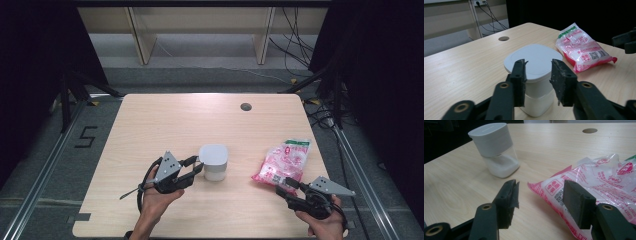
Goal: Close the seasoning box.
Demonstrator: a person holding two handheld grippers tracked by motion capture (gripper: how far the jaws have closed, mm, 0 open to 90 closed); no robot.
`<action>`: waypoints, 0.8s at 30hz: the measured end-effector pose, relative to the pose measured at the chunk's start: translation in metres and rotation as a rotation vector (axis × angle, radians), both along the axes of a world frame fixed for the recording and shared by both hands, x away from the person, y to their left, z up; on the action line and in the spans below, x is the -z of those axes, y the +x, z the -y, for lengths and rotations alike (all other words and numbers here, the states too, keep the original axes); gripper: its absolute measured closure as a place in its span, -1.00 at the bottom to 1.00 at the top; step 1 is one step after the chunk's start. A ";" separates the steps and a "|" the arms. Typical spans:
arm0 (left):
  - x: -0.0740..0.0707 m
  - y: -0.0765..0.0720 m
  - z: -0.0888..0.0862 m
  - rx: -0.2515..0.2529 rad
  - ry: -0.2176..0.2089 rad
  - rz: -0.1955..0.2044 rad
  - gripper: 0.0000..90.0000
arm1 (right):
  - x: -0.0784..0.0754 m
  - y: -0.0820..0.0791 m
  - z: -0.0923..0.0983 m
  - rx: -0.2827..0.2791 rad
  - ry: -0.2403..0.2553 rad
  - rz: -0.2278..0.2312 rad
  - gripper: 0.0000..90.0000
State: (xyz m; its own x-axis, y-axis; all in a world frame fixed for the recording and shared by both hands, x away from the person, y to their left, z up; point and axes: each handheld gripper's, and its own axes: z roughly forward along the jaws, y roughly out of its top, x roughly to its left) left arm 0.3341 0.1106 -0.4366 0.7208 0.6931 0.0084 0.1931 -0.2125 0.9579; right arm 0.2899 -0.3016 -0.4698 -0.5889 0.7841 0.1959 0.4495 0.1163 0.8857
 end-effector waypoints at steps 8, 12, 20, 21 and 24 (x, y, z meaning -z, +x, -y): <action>0.004 -0.010 -0.002 0.043 -0.044 -0.063 -0.23 | 0.001 0.000 0.000 -0.007 0.000 0.006 -0.01; 0.007 -0.015 -0.003 0.036 -0.031 -0.075 -0.28 | 0.000 -0.002 -0.001 0.002 0.021 -0.019 -0.03; 0.014 -0.030 -0.001 0.044 -0.011 -0.068 -0.38 | 0.000 -0.005 -0.005 0.002 0.037 -0.034 -0.05; 0.015 -0.032 -0.001 0.041 0.000 -0.070 -0.39 | 0.000 -0.005 -0.005 -0.002 0.022 -0.037 -0.07; 0.020 -0.036 0.000 0.046 0.006 -0.068 -0.40 | 0.001 -0.004 -0.006 -0.033 0.001 -0.016 -0.10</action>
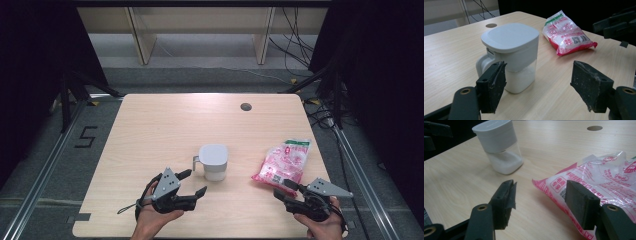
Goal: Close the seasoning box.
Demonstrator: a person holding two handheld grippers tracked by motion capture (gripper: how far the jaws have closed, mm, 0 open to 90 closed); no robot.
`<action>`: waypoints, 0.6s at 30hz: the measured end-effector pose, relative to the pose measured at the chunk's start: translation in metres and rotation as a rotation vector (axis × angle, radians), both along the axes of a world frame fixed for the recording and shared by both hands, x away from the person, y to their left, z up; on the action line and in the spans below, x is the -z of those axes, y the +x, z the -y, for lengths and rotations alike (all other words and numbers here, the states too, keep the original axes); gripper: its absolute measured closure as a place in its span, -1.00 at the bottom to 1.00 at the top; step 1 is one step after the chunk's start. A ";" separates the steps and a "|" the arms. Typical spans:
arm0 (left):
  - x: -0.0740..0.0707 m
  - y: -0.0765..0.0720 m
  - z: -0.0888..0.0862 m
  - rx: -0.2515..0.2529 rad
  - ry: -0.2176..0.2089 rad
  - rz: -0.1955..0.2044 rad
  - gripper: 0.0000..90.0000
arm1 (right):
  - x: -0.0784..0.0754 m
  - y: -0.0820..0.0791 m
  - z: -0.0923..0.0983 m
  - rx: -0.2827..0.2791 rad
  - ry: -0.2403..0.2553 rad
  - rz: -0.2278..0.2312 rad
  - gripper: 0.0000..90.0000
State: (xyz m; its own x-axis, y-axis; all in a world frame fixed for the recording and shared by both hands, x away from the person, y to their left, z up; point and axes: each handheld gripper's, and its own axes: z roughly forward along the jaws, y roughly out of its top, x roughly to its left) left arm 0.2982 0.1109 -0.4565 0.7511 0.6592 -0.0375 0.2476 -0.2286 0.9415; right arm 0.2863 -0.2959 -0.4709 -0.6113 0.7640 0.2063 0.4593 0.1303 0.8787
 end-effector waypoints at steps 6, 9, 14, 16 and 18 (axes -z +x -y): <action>0.009 -0.005 0.000 -0.012 0.034 -0.017 -0.42 | 0.002 -0.002 -0.005 -0.020 -0.019 0.001 -0.14; 0.012 -0.007 0.000 -0.011 0.033 -0.018 -0.43 | 0.003 -0.002 -0.008 -0.040 -0.029 0.005 -0.15; 0.016 -0.011 -0.002 -0.017 0.066 -0.017 -0.46 | 0.003 -0.006 -0.010 -0.052 -0.042 -0.011 -0.16; 0.018 -0.012 -0.002 -0.019 0.062 -0.023 -0.46 | 0.003 -0.009 -0.012 -0.049 -0.045 -0.039 -0.17; 0.020 -0.013 -0.004 -0.027 0.080 -0.021 -0.48 | 0.005 -0.009 -0.013 -0.055 -0.068 -0.032 -0.18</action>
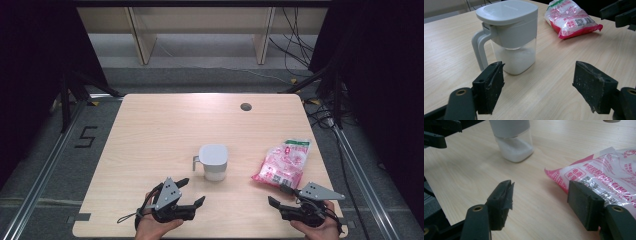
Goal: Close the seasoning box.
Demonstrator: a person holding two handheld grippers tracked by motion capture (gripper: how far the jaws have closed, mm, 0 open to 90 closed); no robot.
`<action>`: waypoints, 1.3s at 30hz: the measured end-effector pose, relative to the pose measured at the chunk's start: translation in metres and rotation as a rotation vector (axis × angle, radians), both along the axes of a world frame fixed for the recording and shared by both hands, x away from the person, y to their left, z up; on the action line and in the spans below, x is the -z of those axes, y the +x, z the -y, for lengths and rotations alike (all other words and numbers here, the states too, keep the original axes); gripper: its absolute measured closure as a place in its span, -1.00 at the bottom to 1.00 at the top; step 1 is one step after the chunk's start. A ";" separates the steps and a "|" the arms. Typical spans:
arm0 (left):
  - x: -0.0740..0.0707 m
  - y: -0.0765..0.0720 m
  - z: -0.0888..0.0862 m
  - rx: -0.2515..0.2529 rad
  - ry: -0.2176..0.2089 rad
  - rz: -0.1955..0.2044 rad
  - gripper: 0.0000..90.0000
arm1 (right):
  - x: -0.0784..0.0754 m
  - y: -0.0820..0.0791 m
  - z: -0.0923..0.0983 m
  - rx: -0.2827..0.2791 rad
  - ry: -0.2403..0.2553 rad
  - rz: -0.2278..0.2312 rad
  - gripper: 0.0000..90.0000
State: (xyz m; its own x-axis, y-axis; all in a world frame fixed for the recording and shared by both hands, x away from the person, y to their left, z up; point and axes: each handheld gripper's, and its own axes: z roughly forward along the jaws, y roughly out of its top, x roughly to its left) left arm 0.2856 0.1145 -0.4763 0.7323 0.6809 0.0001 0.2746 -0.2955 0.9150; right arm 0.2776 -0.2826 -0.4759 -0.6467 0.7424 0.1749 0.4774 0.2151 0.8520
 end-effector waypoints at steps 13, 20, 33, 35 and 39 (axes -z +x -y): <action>0.022 -0.009 -0.009 -0.029 0.027 -0.035 -0.48 | 0.011 -0.009 -0.006 -0.087 -0.073 -0.034 -0.25; 0.028 -0.015 -0.012 -0.036 0.043 -0.049 -0.48 | 0.015 -0.011 -0.005 -0.126 -0.096 -0.046 -0.28; 0.036 -0.011 -0.022 -0.084 0.064 -0.104 -0.48 | 0.020 -0.016 -0.007 -0.167 -0.164 -0.040 -0.29; 0.036 -0.011 -0.024 -0.097 0.077 -0.103 -0.48 | 0.020 -0.016 -0.007 -0.167 -0.165 -0.038 -0.29; 0.036 -0.011 -0.024 -0.097 0.083 -0.110 -0.48 | 0.021 -0.016 -0.008 -0.154 -0.177 -0.032 -0.29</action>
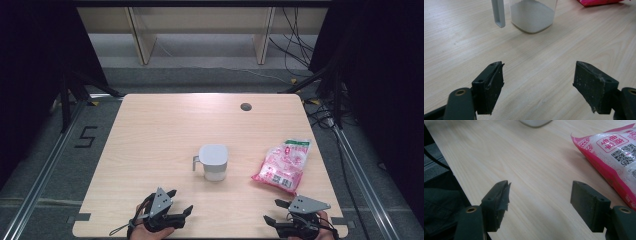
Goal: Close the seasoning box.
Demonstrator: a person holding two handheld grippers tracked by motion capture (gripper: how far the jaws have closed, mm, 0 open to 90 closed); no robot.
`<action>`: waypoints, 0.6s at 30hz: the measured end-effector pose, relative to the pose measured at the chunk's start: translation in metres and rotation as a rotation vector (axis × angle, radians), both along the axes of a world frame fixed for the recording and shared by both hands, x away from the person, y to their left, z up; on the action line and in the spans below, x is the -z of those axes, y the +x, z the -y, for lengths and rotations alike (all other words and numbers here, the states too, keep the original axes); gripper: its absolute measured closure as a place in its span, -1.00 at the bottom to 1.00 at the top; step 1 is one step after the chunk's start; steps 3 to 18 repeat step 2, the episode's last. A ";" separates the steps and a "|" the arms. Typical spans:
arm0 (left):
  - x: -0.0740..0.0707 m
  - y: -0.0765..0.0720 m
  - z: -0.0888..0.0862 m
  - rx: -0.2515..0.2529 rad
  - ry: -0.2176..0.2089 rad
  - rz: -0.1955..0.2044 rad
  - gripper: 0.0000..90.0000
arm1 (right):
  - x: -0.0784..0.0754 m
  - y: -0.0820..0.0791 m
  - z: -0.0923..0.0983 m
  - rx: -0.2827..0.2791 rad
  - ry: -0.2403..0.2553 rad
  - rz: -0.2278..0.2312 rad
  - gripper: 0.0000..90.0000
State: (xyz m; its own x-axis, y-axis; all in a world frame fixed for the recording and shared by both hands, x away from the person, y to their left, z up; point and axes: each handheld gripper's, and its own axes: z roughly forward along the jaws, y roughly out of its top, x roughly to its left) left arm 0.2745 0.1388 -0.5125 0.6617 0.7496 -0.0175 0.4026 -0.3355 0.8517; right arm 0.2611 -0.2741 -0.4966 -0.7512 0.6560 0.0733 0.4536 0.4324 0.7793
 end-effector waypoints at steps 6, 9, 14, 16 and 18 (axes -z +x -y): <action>0.001 0.001 0.000 0.006 -0.006 -0.006 -0.48 | 0.000 0.000 0.000 -0.001 0.000 -0.001 -0.29; 0.001 0.001 0.000 0.006 -0.006 -0.006 -0.48 | 0.000 0.000 0.000 -0.001 0.000 -0.001 -0.29; 0.001 0.001 0.000 0.006 -0.006 -0.006 -0.48 | 0.000 0.000 0.000 -0.001 0.000 -0.001 -0.29; 0.001 0.001 0.000 0.006 -0.006 -0.006 -0.48 | 0.000 0.000 0.000 -0.001 0.000 -0.001 -0.29; 0.001 0.001 0.000 0.006 -0.006 -0.006 -0.48 | 0.000 0.000 0.000 -0.001 0.000 -0.001 -0.29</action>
